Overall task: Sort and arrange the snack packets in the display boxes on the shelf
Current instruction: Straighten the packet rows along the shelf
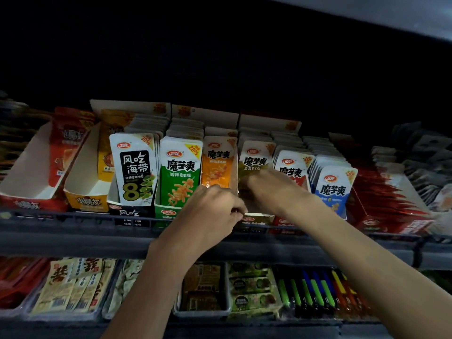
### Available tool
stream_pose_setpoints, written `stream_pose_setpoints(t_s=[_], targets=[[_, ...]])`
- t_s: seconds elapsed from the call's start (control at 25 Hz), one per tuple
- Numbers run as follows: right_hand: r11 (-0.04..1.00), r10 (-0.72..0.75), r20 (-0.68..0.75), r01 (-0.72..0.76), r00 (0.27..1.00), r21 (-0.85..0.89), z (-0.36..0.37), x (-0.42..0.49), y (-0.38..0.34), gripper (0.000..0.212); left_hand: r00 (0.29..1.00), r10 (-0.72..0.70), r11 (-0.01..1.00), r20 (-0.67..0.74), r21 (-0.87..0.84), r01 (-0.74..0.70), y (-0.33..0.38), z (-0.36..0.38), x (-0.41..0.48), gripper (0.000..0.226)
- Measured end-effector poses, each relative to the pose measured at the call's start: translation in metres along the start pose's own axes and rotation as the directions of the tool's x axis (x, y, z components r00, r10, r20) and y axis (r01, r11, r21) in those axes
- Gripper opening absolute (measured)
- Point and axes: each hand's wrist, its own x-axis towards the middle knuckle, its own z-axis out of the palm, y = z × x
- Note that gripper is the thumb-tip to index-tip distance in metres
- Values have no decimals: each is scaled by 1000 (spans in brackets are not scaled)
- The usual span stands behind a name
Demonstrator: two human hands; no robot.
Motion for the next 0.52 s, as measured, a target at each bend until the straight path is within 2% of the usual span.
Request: stream_pose_setpoints(t_s=[0.16, 0.28, 0.36, 0.44, 0.52], targets=[[989, -47, -71, 37, 996, -141, 4, 3, -2, 34, 1000, 1, 1000, 8, -30, -1, -1, -1, 0, 18], [992, -66, -120, 52, 991, -117, -3, -10, -3, 36, 999, -32, 999, -6, -42, 31, 0, 1, 0, 16], [998, -4, -267, -14, 964, -65, -12, -18, -4, 38, 999, -52, 997, -12, -58, 51, -1, 2, 0, 14], [994, 103, -406, -108, 908, 12, -20, -20, -4, 49, 998, -59, 996, -20, -68, 57, 0, 4, 0, 13], [980, 197, -426, -180, 883, 81, -24, -16, -5, 59, 998, -56, 997, -24, -52, 54, 3, 6, 0, 17]])
